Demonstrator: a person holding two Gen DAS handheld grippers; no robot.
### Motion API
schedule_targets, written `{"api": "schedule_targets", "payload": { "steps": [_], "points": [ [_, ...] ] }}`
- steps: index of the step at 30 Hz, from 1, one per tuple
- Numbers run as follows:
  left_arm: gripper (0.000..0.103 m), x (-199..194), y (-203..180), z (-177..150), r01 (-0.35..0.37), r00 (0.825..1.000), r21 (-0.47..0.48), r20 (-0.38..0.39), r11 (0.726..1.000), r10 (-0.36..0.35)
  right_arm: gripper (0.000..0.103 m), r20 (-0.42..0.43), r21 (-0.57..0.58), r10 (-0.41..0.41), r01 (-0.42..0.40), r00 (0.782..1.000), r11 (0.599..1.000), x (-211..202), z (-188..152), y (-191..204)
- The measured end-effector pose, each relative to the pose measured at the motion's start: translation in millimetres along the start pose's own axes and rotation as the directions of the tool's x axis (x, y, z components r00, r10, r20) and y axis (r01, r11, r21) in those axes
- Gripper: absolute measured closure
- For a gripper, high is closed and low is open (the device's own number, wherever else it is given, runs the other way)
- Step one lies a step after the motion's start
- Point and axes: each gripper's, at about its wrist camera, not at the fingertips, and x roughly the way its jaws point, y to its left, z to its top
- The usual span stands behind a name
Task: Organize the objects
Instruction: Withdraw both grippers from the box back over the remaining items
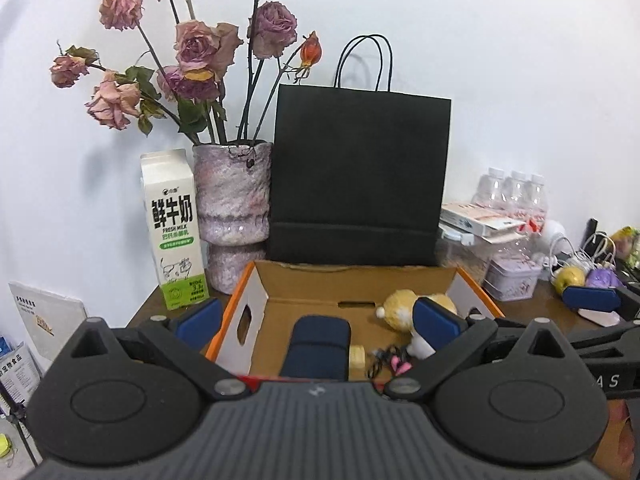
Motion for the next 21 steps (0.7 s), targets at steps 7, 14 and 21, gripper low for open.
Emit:
{"api": "schedule_targets", "payload": {
  "steps": [7, 14, 21],
  "points": [
    [0.0, -43, 5, -14, -0.002, 1.0, -0.021, 0.006, 1.0, 0.002, 0.0, -0.015, -0.01, 0.014, -0.014, 1.0, 1.0, -40, -17, 11],
    [0.0, -78, 2, -29, -0.003, 1.0, -0.023, 0.005, 1.0, 0.003, 0.0, -0.02, -0.017, 0.024, -0.024, 1.0, 1.0, -76, -33, 23],
    [0.0, -103, 7, -52, -0.018, 1.0, -0.046, -0.016, 0.999, 0.018, 0.0, -0.033, 0.001, 0.044, -0.044, 0.999, 0.999, -101, -52, 27]
  ]
}}
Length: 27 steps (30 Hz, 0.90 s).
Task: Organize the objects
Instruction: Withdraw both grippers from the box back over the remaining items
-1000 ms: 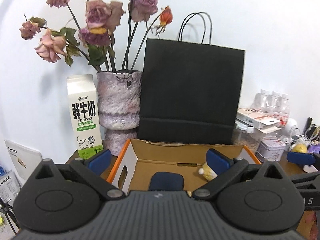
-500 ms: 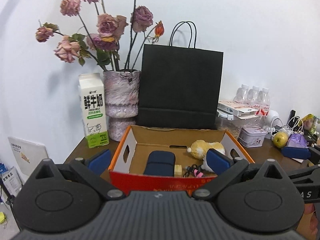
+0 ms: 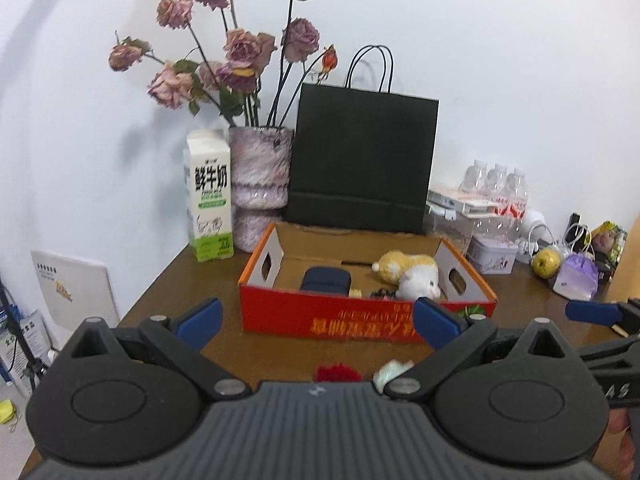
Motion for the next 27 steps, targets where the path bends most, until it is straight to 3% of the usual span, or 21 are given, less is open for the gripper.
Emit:
{"api": "schedule_targets", "payload": {
  "steps": [16, 27],
  "points": [
    [0.0, -28, 17, -55, -0.028, 0.993, 0.014, -0.112, 0.999, 0.03, 0.0, -0.07, -0.043, 0.008, -0.011, 0.998, 0.999, -35, -52, 16],
    [0.0, -29, 19, -90, -0.004, 0.973, 0.026, -0.233, 1.0, 0.009, 0.0, -0.153, -0.09, 0.01, -0.024, 0.988, 0.996, -34, -97, 20]
  ]
}}
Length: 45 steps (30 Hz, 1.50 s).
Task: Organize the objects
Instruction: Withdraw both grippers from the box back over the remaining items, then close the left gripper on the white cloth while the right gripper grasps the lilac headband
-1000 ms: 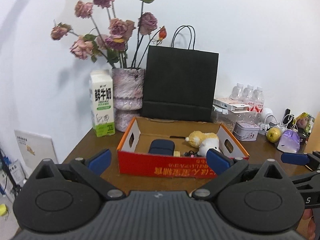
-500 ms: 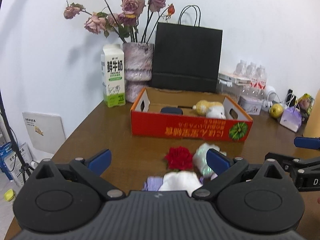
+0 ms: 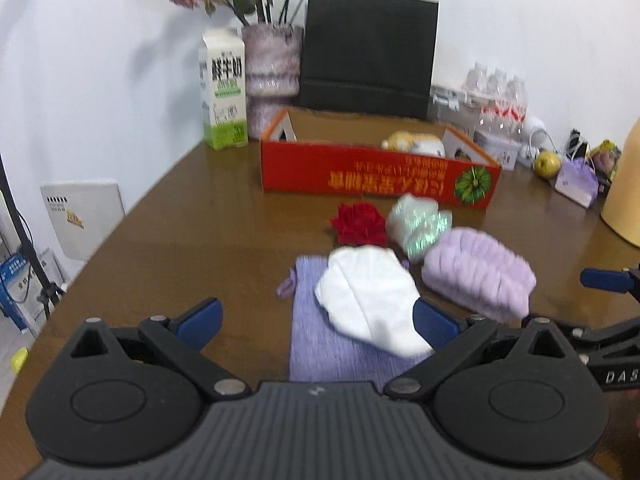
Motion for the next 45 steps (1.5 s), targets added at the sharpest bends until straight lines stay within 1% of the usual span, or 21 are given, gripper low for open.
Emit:
{"api": "schedule_targets", "payload": {
  "steps": [3, 6, 11, 15, 18, 22, 23, 25, 32, 37, 40, 45],
  "points": [
    [0.0, 5, -8, -3, 0.01, 1.0, 0.005, -0.013, 1.0, -0.01, 0.0, 0.011, 0.022, -0.003, 0.002, 1.0, 1.0, 2, -5, -4],
    [0.0, 11, -22, -1, 0.024, 1.0, 0.034, -0.013, 0.999, -0.023, 0.0, 0.022, 0.039, -0.005, 0.004, 1.0, 0.999, 4, -8, -7],
    [0.0, 28, -44, 9, 0.014, 1.0, 0.078, -0.021, 0.997, -0.012, 0.0, 0.016, 0.055, -0.006, 0.005, 1.0, 0.998, 9, -10, -10],
    [0.0, 47, -49, 11, -0.013, 0.999, 0.054, -0.047, 0.998, 0.015, 0.0, 0.008, 0.067, -0.015, 0.014, 1.0, 0.998, 11, -11, -13],
    [0.0, 55, -48, 8, -0.027, 0.998, 0.043, -0.051, 0.999, 0.029, 0.0, 0.0, 0.071, -0.014, 0.014, 1.0, 0.997, 13, -10, -13],
    [0.001, 58, -49, 7, -0.021, 0.999, 0.052, -0.045, 0.998, 0.023, 0.0, -0.013, 0.064, -0.013, 0.014, 1.0, 0.998, 16, -10, -11],
    [0.004, 59, -50, 7, -0.016, 0.999, 0.058, -0.05, 0.998, 0.019, 0.0, -0.015, 0.061, -0.013, 0.014, 1.0, 0.998, 17, -10, -11],
    [0.034, 59, -50, 5, 0.003, 0.998, 0.055, -0.057, 0.998, 0.0, 0.0, -0.022, 0.056, -0.013, 0.014, 1.0, 0.998, 18, -10, -9],
    [0.036, 48, -45, 3, 0.031, 0.999, 0.045, -0.024, 0.999, -0.03, 0.0, -0.034, 0.065, -0.013, 0.015, 0.999, 0.998, 19, -10, -11],
    [0.036, 39, -35, 4, 0.05, 0.999, 0.022, 0.012, 0.998, -0.051, 0.0, -0.041, 0.069, -0.013, 0.015, 0.999, 0.997, 21, -10, -12],
    [0.036, 36, -28, 5, 0.059, 0.998, 0.024, 0.029, 0.998, -0.059, 0.0, -0.046, 0.068, -0.014, 0.017, 0.999, 0.998, 21, -10, -12],
    [0.035, 29, -10, 7, 0.046, 0.996, 0.01, 0.071, 0.999, -0.047, 0.0, -0.052, 0.061, -0.009, 0.012, 0.999, 0.998, 24, -9, -8]
  ]
}}
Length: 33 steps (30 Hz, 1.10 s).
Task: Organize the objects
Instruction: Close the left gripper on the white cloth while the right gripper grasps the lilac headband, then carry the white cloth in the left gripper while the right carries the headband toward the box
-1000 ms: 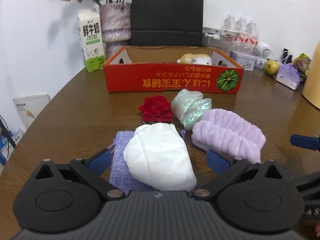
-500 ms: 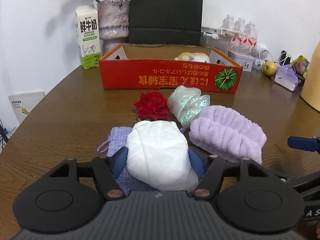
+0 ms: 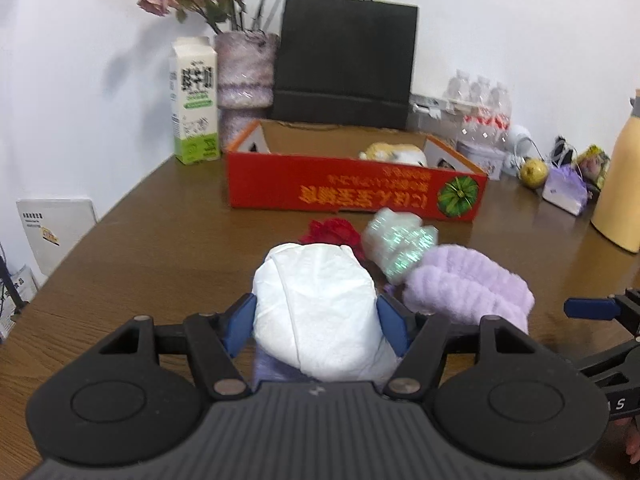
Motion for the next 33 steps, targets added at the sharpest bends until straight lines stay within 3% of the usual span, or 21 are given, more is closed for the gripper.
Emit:
{"api": "schedule_targets", "payload": {
  "steps": [11, 19, 24, 30, 33],
  "points": [
    [0.035, -3, 34, 0, -0.005, 1.0, -0.036, 0.004, 0.999, 0.005, 0.0, -0.048, -0.085, 0.004, -0.008, 0.999, 0.996, 28, 15, 28],
    [0.034, -7, 28, -2, 0.028, 1.0, -0.016, 0.014, 0.999, -0.027, 0.002, -0.043, -0.08, 0.033, -0.037, 0.999, 0.996, 39, 22, 35],
    [0.034, -8, 28, -3, 0.026, 1.0, -0.019, 0.016, 0.999, -0.026, 0.027, -0.018, -0.104, 0.016, -0.018, 1.0, 0.994, 34, 22, 41],
    [0.034, -7, 29, -4, 0.027, 1.0, -0.023, 0.014, 0.999, -0.027, 0.049, 0.035, -0.095, 0.022, -0.019, 0.999, 0.995, 24, 21, 38],
    [0.034, -7, 29, -4, 0.026, 1.0, -0.026, 0.013, 0.999, -0.026, 0.054, 0.033, -0.101, 0.025, -0.022, 0.999, 0.995, 20, 19, 38]
  ]
}}
